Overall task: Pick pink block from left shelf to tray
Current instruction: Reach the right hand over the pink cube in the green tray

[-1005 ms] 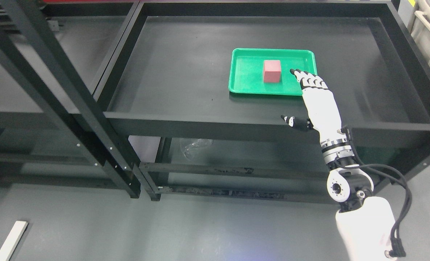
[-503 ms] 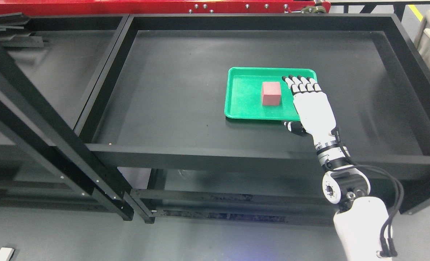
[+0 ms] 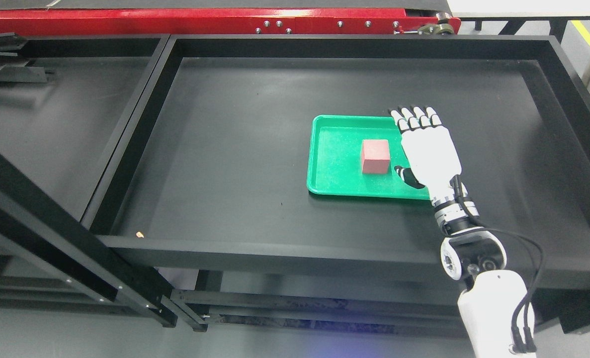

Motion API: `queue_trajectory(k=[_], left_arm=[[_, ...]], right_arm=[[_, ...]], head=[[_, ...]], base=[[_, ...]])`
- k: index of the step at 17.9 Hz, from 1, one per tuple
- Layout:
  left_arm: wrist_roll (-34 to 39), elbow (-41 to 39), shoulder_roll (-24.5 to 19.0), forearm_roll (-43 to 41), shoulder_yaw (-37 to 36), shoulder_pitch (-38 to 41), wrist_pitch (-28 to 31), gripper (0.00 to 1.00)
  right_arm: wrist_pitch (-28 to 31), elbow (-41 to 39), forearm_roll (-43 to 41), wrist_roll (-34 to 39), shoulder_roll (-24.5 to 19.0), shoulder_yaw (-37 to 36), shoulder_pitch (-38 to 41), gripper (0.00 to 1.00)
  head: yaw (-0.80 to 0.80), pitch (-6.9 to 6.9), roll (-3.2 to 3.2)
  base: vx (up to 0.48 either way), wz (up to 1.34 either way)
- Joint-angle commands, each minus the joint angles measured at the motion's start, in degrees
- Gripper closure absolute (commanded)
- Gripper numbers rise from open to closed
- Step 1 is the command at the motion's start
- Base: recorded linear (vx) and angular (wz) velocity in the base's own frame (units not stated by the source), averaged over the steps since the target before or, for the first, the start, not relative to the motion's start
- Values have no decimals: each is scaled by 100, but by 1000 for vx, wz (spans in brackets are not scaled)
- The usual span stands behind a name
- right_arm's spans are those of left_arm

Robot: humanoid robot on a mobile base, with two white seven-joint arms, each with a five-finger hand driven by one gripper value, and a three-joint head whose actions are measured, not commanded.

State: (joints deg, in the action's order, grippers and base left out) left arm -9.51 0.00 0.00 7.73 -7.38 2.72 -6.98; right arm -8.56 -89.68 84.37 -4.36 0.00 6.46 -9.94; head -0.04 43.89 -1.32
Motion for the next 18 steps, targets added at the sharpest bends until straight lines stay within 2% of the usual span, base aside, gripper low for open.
queue_trajectory(k=[1,3,10,13,18], left_arm=[[2,-100,-100,0,0,0,21,0],[2,-100,-100,0,0,0,12,0],[2,-100,-100,0,0,0,12,0],[2,-100,-100,0,0,0,12,0],[2,-100,-100,0,0,0,12,0]], right_arm=[[-84,3,-254,-672,100,57,-193,1],[-84,81,-280,-445,100,48,-166,1],[-93,266,-957,1663,100,101,-184,1],[-67,398,-1001,2026,100,101,-184,1],[109,530,-1237,2132,100,110,-201,1]], head=[[0,0,0],[0,0,0],[0,0,0],[0,0,0],[0,0,0]], base=[[166,0],[153,20],[120,46],[74,1],[16,0]])
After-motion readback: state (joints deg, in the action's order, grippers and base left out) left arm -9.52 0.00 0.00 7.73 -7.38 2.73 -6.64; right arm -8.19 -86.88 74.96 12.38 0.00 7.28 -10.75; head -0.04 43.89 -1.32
